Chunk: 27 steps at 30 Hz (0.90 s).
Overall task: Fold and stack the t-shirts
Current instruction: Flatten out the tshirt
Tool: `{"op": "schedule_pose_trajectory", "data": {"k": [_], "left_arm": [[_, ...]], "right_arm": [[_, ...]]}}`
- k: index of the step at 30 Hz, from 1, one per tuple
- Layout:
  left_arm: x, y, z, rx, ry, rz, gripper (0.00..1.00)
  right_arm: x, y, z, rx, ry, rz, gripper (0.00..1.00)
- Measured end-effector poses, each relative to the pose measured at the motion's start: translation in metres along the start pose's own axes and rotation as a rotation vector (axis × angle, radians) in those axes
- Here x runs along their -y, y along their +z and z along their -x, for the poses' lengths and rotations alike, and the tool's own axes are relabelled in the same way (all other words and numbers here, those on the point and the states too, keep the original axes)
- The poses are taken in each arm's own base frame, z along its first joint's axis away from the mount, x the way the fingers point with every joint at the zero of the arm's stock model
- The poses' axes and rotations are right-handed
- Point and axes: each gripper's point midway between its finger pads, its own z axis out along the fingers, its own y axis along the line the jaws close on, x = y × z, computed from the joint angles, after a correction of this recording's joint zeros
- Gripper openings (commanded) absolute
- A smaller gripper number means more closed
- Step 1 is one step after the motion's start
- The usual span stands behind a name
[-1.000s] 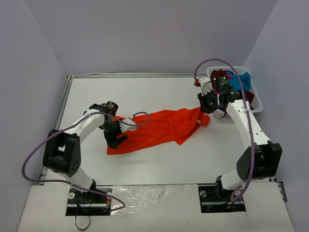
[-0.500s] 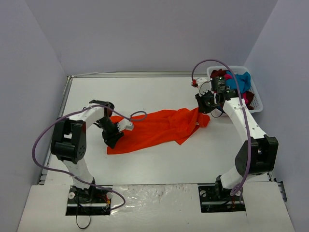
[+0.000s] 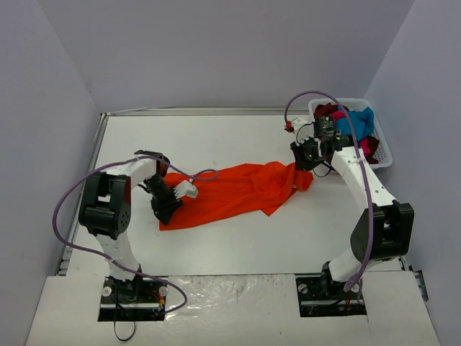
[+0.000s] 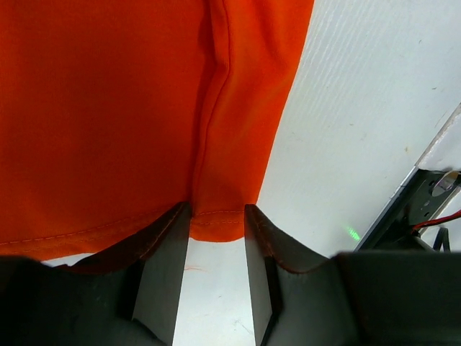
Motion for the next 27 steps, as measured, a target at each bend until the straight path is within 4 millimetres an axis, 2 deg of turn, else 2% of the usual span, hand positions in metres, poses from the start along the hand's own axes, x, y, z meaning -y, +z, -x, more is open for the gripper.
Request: {"op": "schedule_pose_trajectory", "data": {"k": [7,9,11,14,15,16,18,27], "left_arm": [[-0.003,0.0,-0.004,-0.011,-0.008,0.006,0.36],[-0.005,0.0,-0.004,-0.006,-0.011,0.013,0.43],[-0.005,0.0,-0.005,-0.004,-0.018,0.013,0.43],[-0.006,0.0,-0.005,-0.004,-0.02,0.014,0.3],[-0.006,0.0,-0.004,-0.003,-0.02,0.014,0.17],[-0.005,0.0,-0.004,-0.003,-0.021,0.013,0.1],[-0.004,0.0,-0.005,-0.006,-0.016,0.007,0.04],[0.009,0.009,-0.012,-0.019,-0.037,-0.069,0.02]], "right_arm": [[-0.001,0.001,-0.001,-0.002,-0.001,0.001,0.0],[-0.001,0.001,-0.002,-0.005,0.0,0.002,0.0],[-0.001,0.001,-0.002,-0.005,0.0,0.002,0.0],[-0.001,0.001,-0.002,-0.005,0.0,0.002,0.0],[-0.001,0.001,-0.002,-0.006,0.0,0.001,0.0],[-0.001,0.001,-0.002,-0.006,0.0,-0.001,0.0],[0.0,0.001,-0.003,-0.008,0.0,-0.003,0.0],[0.0,0.002,-0.005,-0.014,0.001,-0.004,0.0]]}}
